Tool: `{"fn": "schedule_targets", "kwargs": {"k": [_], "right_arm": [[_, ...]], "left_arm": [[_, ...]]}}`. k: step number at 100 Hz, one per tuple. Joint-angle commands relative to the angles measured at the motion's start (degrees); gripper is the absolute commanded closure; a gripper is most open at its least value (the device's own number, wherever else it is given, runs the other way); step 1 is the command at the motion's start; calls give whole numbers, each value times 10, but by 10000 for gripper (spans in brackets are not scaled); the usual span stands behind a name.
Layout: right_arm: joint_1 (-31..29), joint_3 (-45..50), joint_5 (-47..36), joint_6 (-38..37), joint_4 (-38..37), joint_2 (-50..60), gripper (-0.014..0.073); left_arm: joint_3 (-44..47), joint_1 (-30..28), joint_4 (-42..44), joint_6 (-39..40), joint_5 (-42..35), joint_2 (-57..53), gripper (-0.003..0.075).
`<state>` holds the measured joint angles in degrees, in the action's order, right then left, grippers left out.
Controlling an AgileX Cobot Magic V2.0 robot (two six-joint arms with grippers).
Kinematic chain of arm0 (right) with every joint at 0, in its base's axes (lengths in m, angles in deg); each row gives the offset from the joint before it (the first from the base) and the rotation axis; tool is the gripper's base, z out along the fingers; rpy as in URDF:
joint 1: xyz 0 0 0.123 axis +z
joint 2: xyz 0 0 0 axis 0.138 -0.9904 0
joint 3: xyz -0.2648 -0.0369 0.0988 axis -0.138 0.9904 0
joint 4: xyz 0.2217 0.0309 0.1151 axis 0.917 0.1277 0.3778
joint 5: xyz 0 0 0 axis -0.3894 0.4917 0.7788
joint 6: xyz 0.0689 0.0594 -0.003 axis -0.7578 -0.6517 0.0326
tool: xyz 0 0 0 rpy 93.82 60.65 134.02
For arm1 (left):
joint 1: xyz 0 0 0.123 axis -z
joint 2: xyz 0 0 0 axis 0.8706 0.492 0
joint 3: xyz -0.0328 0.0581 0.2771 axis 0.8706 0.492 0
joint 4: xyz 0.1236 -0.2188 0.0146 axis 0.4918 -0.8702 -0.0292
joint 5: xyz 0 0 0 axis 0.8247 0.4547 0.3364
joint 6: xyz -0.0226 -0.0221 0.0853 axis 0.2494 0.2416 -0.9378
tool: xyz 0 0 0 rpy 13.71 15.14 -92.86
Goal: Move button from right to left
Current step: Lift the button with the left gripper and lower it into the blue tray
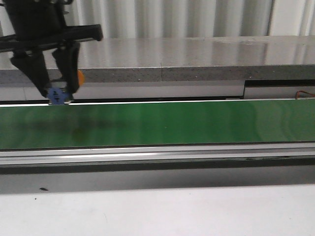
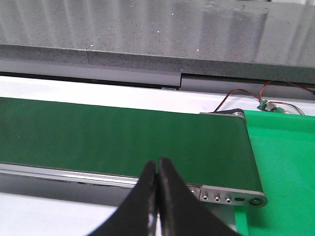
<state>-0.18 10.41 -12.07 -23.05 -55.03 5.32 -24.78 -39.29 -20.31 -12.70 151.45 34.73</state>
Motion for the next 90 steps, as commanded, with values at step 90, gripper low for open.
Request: {"fn": "schedule_targets", "kwargs": {"k": [90], "right_arm": [[0, -15, -46, 4, -5, -6, 662]], "left_arm": [[-19, -371, 75, -302, 71, -27, 741]]}}
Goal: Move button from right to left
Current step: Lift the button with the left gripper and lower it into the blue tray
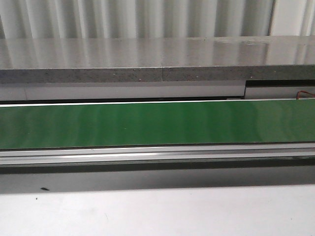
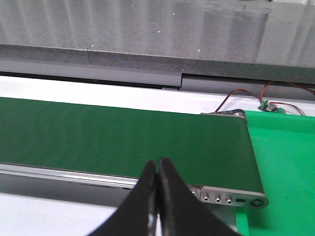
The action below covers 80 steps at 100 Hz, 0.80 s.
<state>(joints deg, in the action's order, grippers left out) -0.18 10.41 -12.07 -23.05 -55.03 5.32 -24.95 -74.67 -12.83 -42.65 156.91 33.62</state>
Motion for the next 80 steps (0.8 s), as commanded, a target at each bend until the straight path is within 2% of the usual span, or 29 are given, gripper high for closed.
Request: {"fn": "schedule_targets", "kwargs": {"k": [1, 18, 58, 67, 80], "right_arm": [[0, -15, -46, 4, -5, -6, 662], [0, -15, -46, 4, -5, -6, 662], [0, -15, -46, 4, -5, -6, 662], [0, -15, -46, 4, -5, -6, 662], [0, -15, -46, 4, -5, -6, 662]], "left_arm": [[-17, -19, 0, -3, 17, -15, 741], [-17, -50, 1, -5, 12, 26, 741], [-17, -55, 7, -26, -35, 102, 720], [-17, -55, 7, -26, -37, 110, 631], [-17, -55, 7, -26, -45, 110, 408]]}}
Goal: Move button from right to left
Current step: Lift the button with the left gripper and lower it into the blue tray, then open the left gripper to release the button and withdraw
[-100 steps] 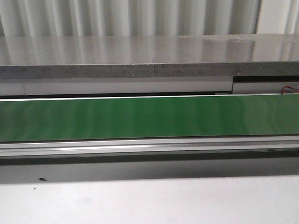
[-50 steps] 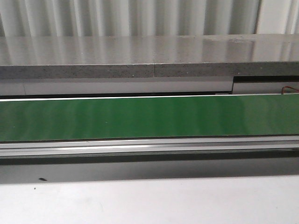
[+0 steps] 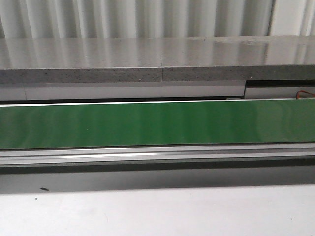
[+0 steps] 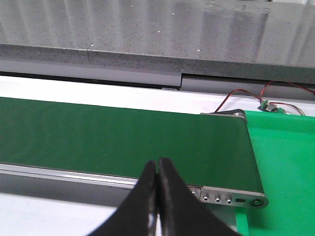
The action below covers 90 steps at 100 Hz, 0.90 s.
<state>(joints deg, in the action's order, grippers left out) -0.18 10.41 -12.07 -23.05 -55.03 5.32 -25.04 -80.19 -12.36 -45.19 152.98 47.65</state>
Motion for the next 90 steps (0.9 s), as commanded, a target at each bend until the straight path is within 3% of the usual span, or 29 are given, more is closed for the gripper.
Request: {"fn": "schedule_targets", "kwargs": {"k": [1, 12, 33, 45, 55, 77, 90], "right_arm": [[0, -15, -46, 4, -5, -6, 662], [0, -15, -46, 4, -5, -6, 662], [0, -15, -46, 4, -5, -6, 662], [0, -15, -46, 4, -5, -6, 662], [0, -15, -46, 4, -5, -6, 662], [0, -15, -46, 4, -5, -6, 662], [0, -15, -46, 4, -5, -6, 662]], "left_arm": [[-16, 0, 3, -1, -5, -31, 385], [-16, 0, 9, -1, -6, -31, 267], [-22, 0, 16, -1, 2, -39, 283], [-22, 0, -24, -1, -24, -67, 287], [-20, 3, -62, 14, -60, -102, 377], [30, 49, -69, 65, -157, -199, 743], [66, 83, -69, 65, -184, -248, 741]]}}
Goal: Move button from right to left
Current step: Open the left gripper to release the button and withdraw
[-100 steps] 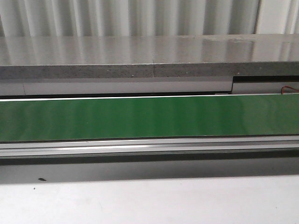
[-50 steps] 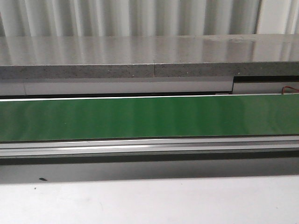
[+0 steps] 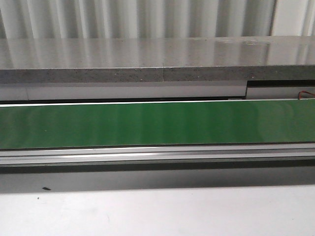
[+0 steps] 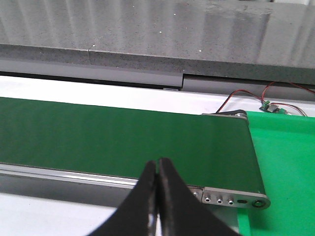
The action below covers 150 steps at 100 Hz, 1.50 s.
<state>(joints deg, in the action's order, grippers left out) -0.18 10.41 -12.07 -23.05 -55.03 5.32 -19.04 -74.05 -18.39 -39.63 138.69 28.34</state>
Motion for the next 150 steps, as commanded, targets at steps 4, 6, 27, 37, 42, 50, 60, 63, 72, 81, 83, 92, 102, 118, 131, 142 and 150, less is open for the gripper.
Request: {"fn": "schedule_targets", "kwargs": {"k": [4, 6, 27, 37, 42, 50, 60, 63, 72, 81, 83, 92, 102, 118, 131, 142, 150], "right_arm": [[0, -15, -46, 4, -5, -6, 662], [0, -15, -46, 4, -5, -6, 662], [0, -15, -46, 4, -5, -6, 662], [0, -15, -46, 4, -5, -6, 662], [0, -15, -46, 4, -5, -6, 662], [0, -15, -46, 4, -5, -6, 662], [0, -15, -46, 4, -5, -6, 662], [0, -15, -46, 4, -5, -6, 662], [0, -15, -46, 4, -5, -6, 662], [0, -15, -46, 4, -5, -6, 662], [0, -15, -46, 4, -5, -6, 662], [0, -15, -46, 4, -5, -6, 662], [0, -15, -46, 4, -5, -6, 662], [0, -15, -46, 4, -5, -6, 662], [0, -15, -46, 4, -5, -6, 662], [0, -15, -46, 4, -5, -6, 662], [0, -15, -46, 4, -5, -6, 662]], "left_arm": [[20, 31, -13, 9, -49, -68, 741], [26, 36, -16, 9, -54, -76, 741], [104, 84, -60, 9, -109, -155, 741], [145, 107, -64, 9, -133, -192, 741], [164, 118, -64, 9, -143, -216, 741], [194, 134, -64, 7, -157, -249, 741], [235, 151, -64, 3, -175, -293, 741], [248, 156, -64, 3, -182, -309, 741], [279, 169, -64, 3, -191, -348, 741], [312, 178, -66, 3, -194, -393, 741], [320, 180, -66, 3, -196, -403, 741], [355, 186, -67, 3, -214, -453, 741], [402, 186, -67, 3, -238, -511, 741], [458, 186, -67, 3, -258, -614, 741], [496, 186, -67, 3, -272, -686, 741], [522, 186, -64, 2, -273, -747, 741], [537, 186, -64, 4, -259, -783, 741]]}}
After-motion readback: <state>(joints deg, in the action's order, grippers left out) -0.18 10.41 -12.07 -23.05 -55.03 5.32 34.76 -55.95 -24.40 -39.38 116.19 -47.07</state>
